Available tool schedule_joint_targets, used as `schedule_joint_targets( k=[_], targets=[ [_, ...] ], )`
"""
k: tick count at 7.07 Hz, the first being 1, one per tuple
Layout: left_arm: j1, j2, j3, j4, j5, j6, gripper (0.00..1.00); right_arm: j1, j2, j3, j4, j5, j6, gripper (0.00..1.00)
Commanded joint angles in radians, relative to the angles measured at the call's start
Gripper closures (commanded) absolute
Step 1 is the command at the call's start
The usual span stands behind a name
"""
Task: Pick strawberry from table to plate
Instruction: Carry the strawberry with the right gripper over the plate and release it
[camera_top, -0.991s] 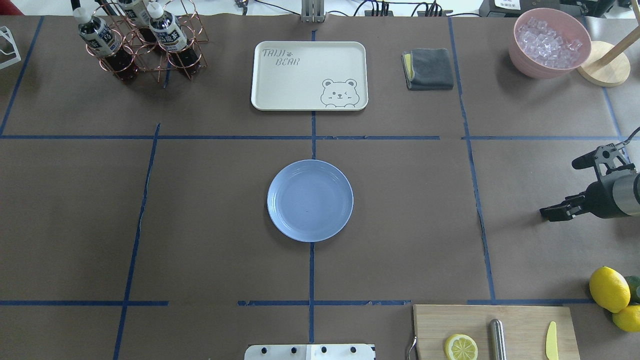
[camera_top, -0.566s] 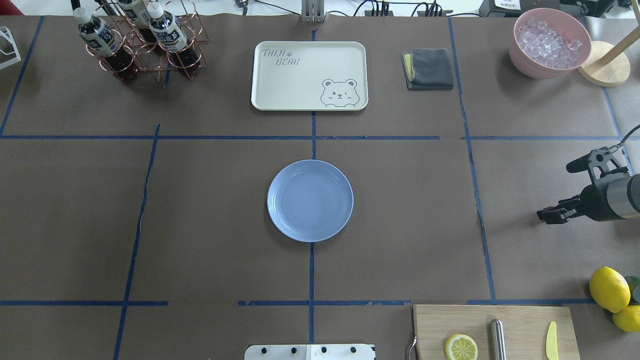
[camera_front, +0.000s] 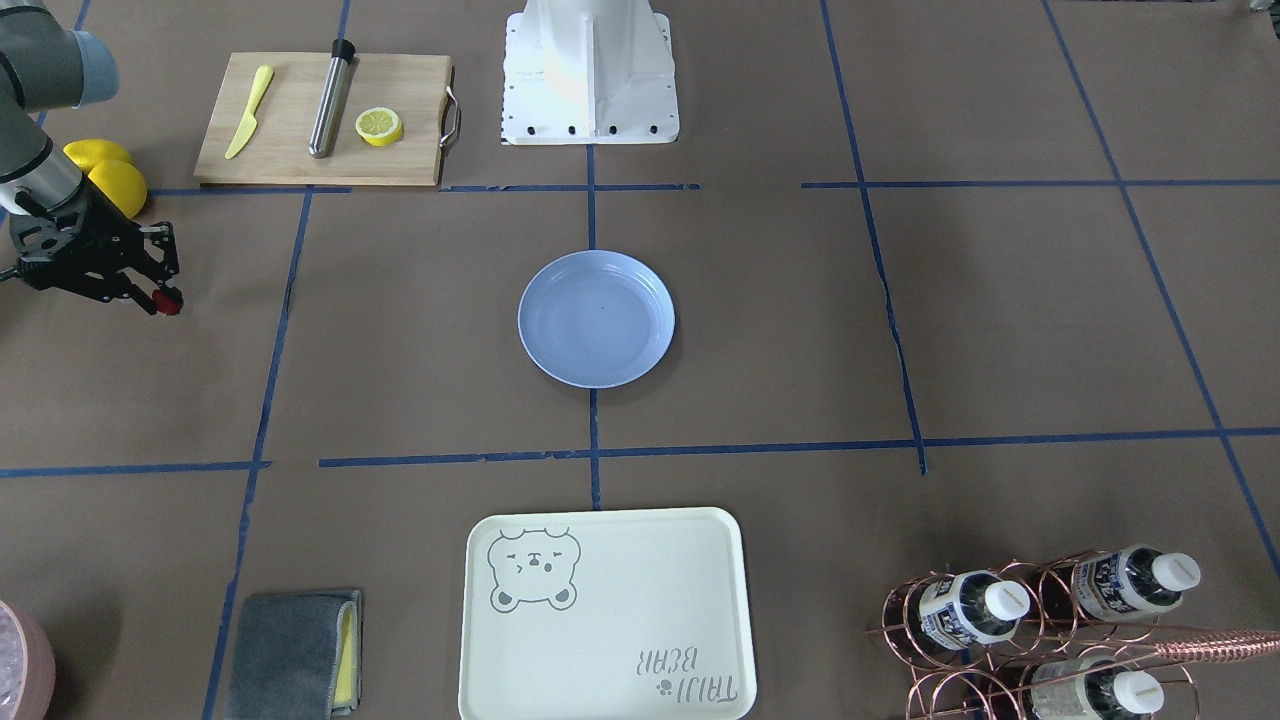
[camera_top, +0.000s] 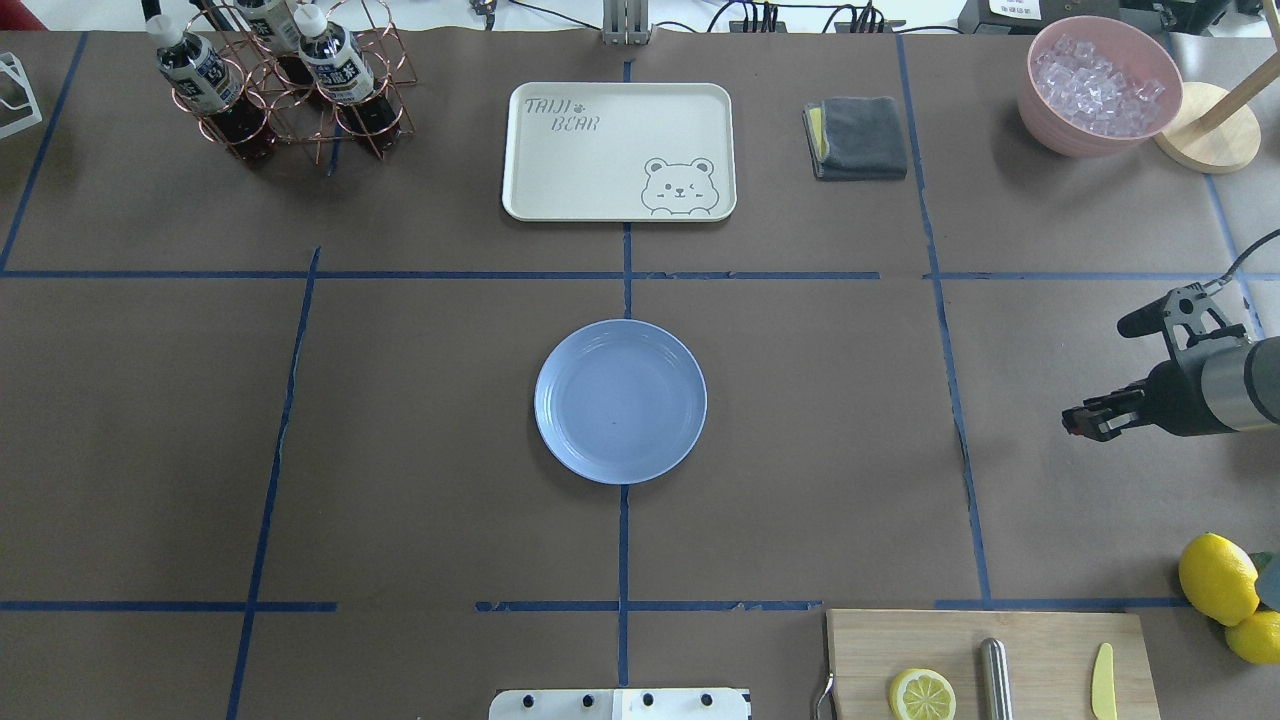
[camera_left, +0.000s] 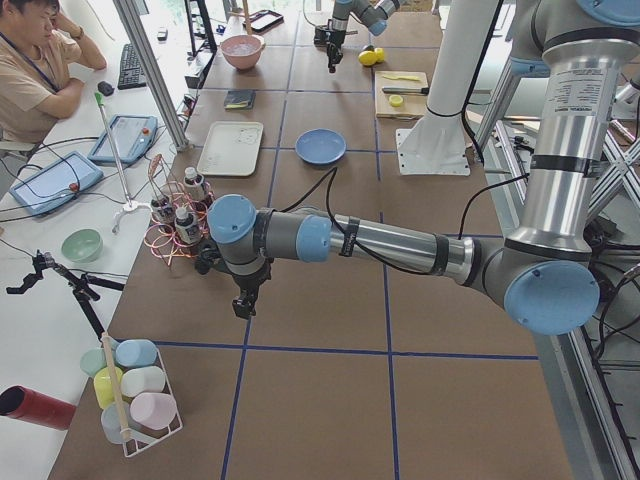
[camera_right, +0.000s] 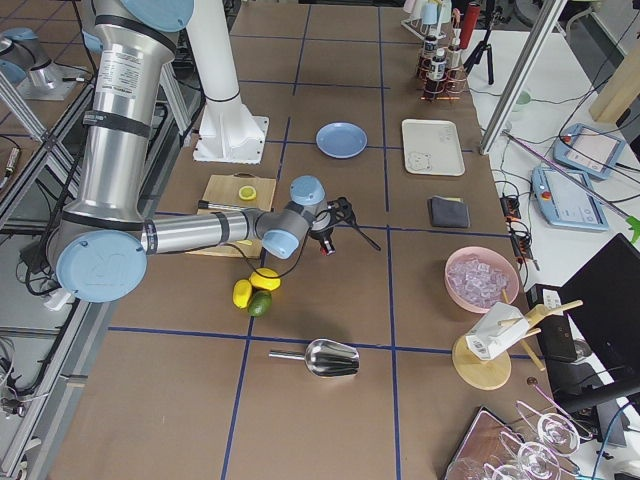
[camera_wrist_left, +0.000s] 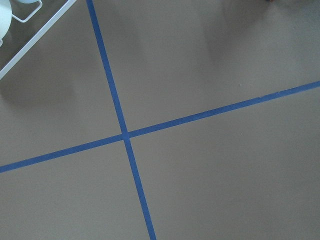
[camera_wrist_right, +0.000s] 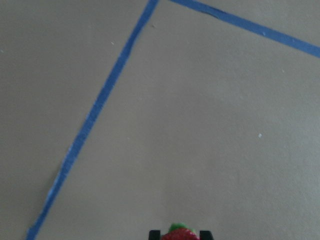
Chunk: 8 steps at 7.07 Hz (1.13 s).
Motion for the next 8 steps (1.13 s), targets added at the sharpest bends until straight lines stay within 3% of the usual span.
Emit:
schedule_joint_targets(
  k=[1,3,4,6,8],
  targets=[
    [0.001,0.002,0.000,0.000,0.000,0.000,0.00,-0.013,0.233,0.134,-0.402,-0.004,0.076,1.00],
    [0.001,0.002,-0.011,0.002,0.006,0.000,0.00,-0.138,0.622,0.094,-0.769,-0.087,0.237,1.00],
    [0.001,0.002,-0.008,0.002,0.011,0.000,0.00,-0.189,0.812,-0.014,-0.839,-0.152,0.346,1.00],
    [0.001,0.000,-0.009,0.002,0.011,0.000,0.00,-0.283,0.982,-0.213,-0.839,-0.255,0.458,1.00],
    [0.001,0.000,-0.009,0.002,0.002,0.000,0.00,-0.355,1.033,-0.336,-0.793,-0.335,0.526,1.00]
  ],
)
